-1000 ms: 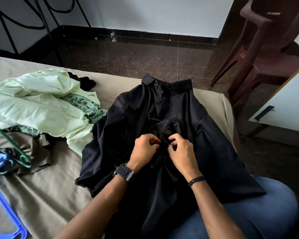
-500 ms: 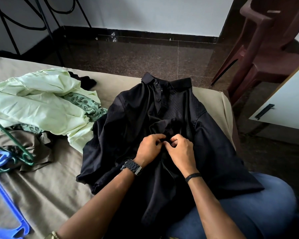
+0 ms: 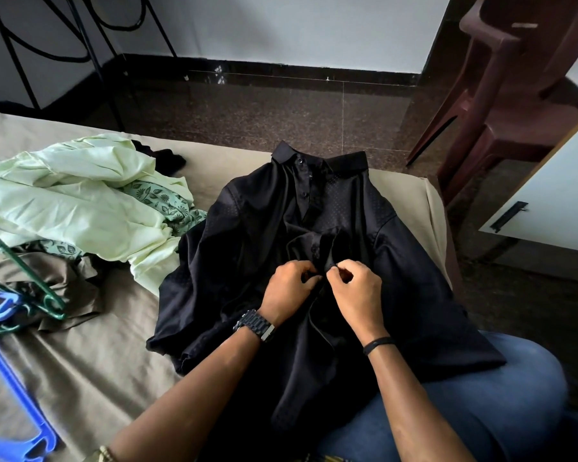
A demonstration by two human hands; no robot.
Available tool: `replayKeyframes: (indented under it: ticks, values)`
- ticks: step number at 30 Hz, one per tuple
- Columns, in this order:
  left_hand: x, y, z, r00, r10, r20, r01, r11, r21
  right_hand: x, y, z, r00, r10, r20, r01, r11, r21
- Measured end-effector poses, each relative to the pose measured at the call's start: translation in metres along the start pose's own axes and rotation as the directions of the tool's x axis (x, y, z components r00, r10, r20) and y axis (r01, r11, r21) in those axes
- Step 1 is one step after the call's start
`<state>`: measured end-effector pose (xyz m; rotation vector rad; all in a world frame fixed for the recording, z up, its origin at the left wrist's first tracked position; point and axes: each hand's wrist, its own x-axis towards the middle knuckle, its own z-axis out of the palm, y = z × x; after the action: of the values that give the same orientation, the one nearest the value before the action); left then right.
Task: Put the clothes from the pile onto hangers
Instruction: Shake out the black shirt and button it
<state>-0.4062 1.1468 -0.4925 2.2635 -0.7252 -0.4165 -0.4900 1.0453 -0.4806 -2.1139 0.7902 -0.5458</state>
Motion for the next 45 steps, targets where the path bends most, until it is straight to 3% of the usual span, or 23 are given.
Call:
replayKeyframes:
  ticks: [6,12,15,20,24,27,30,33,36,41,45]
  values:
    - [-0.008,-0.004,-0.004,0.996,0.035,0.087,-0.032,0.999,-0.026,-0.002,-0.001,-0.002,0.992,-0.015,0.127,0.028,0.995,-0.101]
    - [-0.009,0.0,-0.007,0.998,-0.037,0.052,0.042,0.994,-0.098,-0.009,-0.011,-0.004,0.997,-0.069,0.025,0.072,0.985,-0.157]
    - [-0.01,0.003,-0.01,0.994,-0.107,0.007,0.106,0.973,-0.204,-0.011,-0.017,-0.01,0.998,-0.057,-0.007,0.056,0.995,-0.081]
    - [-0.018,0.007,-0.018,0.979,-0.203,-0.026,0.167,0.866,-0.471,-0.01,-0.025,-0.02,0.981,0.171,0.095,-0.187,0.964,0.189]
    - [-0.023,0.015,-0.027,0.975,-0.217,-0.048,0.147,0.793,-0.592,-0.01,-0.036,-0.026,0.913,0.263,0.311,-0.395,0.756,0.521]
    - [-0.026,0.023,-0.035,0.974,-0.219,-0.065,0.128,0.759,-0.639,-0.01,-0.043,-0.03,0.894,0.268,0.359,-0.445,0.621,0.645]
    - [-0.033,0.032,-0.042,0.979,-0.205,-0.023,0.128,0.692,-0.71,-0.011,-0.047,-0.033,0.902,0.251,0.351,-0.431,0.576,0.695]
    - [-0.041,0.038,-0.048,0.979,-0.201,0.044,0.152,0.565,-0.811,-0.014,-0.052,-0.035,0.908,0.219,0.356,-0.413,0.601,0.684]
    - [-0.047,0.041,-0.05,0.976,-0.202,0.085,0.172,0.463,-0.869,-0.017,-0.052,-0.037,0.912,0.121,0.392,-0.348,0.734,0.583]
    - [-0.052,0.042,-0.052,0.973,-0.216,0.083,0.178,0.472,-0.863,-0.02,-0.054,-0.035,0.941,0.102,0.323,-0.257,0.837,0.483]
    - [-0.056,0.043,-0.051,0.974,-0.214,0.071,0.166,0.47,-0.867,-0.02,-0.055,-0.036,0.94,0.098,0.326,-0.277,0.777,0.565]
